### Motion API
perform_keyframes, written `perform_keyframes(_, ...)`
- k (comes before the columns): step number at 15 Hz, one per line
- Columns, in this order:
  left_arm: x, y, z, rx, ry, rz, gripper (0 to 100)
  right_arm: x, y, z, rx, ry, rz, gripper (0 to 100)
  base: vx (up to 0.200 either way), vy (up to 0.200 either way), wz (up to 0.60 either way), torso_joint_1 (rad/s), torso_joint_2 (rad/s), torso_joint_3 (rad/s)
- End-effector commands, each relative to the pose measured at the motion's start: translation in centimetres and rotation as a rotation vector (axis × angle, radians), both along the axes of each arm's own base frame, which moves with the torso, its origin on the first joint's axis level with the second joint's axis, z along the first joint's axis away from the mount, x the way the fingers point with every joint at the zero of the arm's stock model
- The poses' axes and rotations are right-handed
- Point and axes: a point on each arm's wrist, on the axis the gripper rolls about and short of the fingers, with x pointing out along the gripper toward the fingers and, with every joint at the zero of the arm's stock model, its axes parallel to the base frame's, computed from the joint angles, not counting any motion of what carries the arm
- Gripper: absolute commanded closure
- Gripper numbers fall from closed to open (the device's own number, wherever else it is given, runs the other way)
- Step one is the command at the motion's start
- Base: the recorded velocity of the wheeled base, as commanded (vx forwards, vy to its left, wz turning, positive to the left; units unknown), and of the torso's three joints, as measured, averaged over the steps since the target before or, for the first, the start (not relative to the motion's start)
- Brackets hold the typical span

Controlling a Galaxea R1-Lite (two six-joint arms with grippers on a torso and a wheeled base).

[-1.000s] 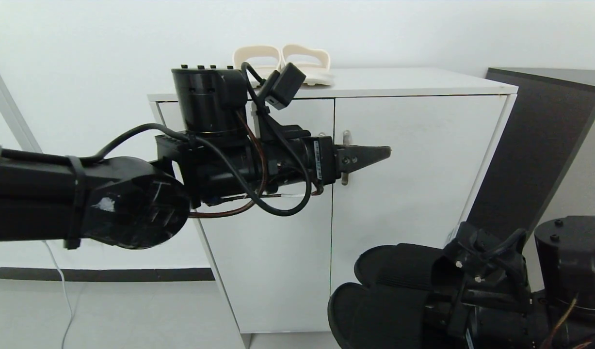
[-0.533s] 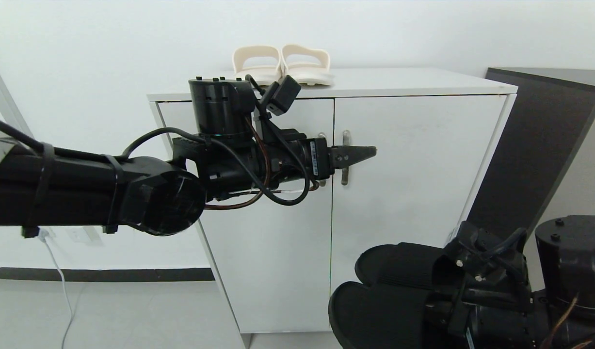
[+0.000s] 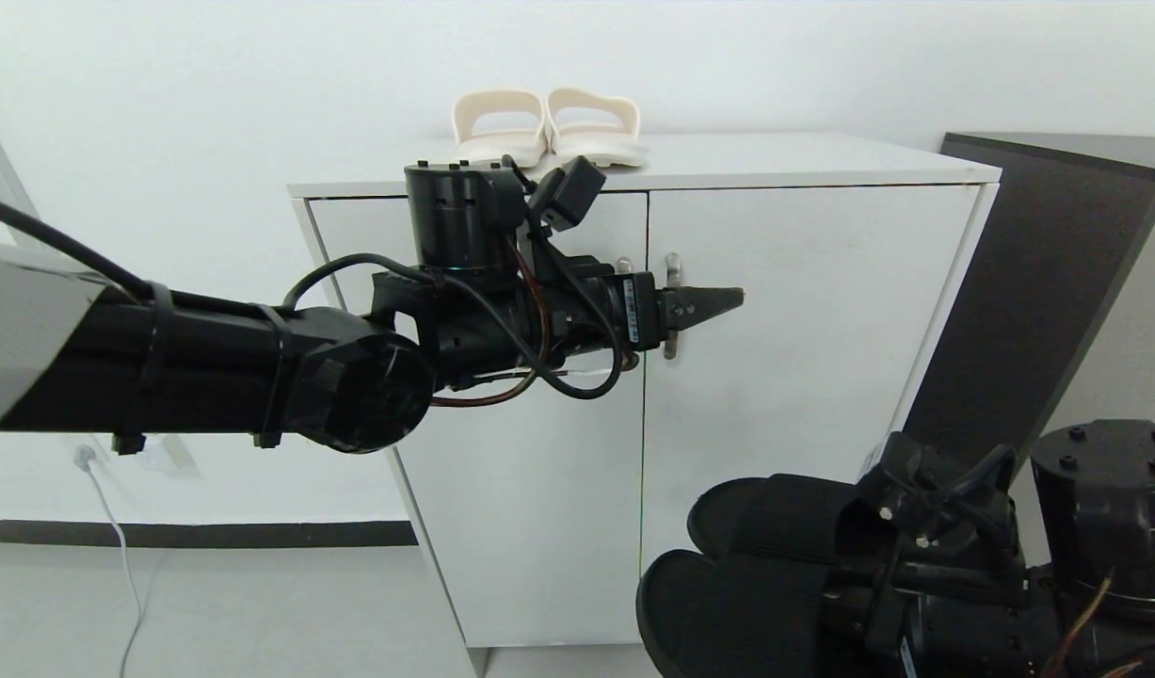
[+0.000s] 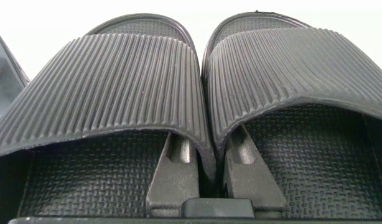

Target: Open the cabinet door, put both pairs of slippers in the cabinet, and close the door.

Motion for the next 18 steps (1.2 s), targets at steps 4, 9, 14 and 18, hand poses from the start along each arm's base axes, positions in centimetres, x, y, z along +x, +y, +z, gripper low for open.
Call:
perform_keyframes(4,0.8,-0.8,-1.0,0.01,0.017,-0.003,100,0.0,0.1,-0.2,-0.005,0.007,0.003,100,0.0,0.0,0.0,0.0,0.0,0.0)
perform_keyframes(9,0.0,-0.4,-0.5,0.006,0.012,-0.005,100,-0.3,0.0,-0.6,0.001,0.036,0.059,100,0.0,0.0,0.0,0.0,0.0,0.0)
perform_keyframes(14,-4.2,-0.2,0.2,0.013,0.016,-0.066,100,-1.1,-0.4,-1.4,-0.011,0.046,0.182,100,0.0,0.0,0.0,0.0,0.0,0.0)
perform_keyframes(18,-8.4,1.6,1.0,0.014,0.014,-0.1,100,-1.3,-0.5,-1.5,-0.008,0.033,0.209,100,0.0,0.0,0.0,0.0,0.0,0.0)
